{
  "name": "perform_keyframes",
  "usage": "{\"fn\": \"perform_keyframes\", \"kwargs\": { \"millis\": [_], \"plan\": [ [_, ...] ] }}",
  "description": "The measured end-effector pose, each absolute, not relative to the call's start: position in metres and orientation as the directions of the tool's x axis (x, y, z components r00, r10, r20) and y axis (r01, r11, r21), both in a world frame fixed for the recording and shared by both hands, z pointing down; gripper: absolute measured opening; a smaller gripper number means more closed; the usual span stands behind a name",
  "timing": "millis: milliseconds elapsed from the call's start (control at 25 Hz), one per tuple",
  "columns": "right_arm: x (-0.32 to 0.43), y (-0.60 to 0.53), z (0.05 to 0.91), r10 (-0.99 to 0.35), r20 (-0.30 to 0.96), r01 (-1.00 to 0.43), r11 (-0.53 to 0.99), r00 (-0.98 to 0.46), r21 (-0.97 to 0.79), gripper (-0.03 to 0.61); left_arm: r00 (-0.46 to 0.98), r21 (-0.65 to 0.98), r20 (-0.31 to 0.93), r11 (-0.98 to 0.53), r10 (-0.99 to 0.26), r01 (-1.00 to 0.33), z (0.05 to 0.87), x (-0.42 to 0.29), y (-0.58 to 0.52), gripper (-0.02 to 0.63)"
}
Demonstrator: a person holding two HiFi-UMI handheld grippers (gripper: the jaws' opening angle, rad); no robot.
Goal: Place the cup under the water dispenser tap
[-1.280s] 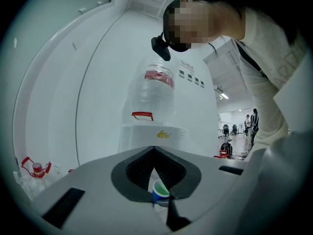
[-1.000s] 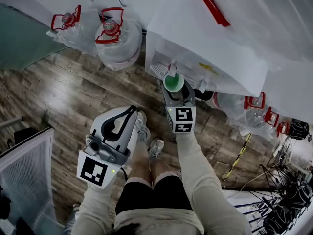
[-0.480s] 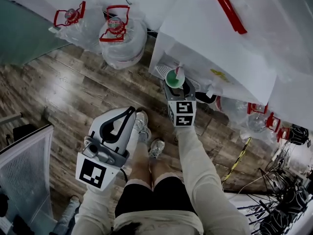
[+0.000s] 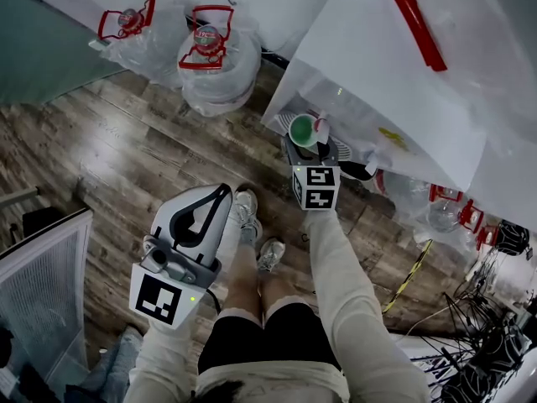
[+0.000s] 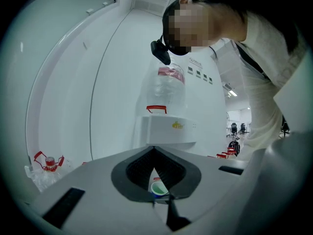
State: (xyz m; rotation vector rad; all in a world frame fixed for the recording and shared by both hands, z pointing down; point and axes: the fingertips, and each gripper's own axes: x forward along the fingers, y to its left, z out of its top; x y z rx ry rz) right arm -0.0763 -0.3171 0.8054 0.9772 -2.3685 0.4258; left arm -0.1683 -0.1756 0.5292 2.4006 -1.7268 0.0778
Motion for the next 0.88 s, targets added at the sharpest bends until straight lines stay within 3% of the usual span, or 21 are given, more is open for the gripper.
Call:
{"fn": "perform_keyframes", "kwargs": {
  "millis": [880],
  "plan": [
    [-0.079, -0.320, 0.819, -0.528, 0.642, -0.729, 0.681, -0.556, -0.071, 0.289, 0.303, 0.116, 0.152, -0.287, -0.941, -0.951, 0.532, -0.178, -0.169, 0.005]
  ]
}}
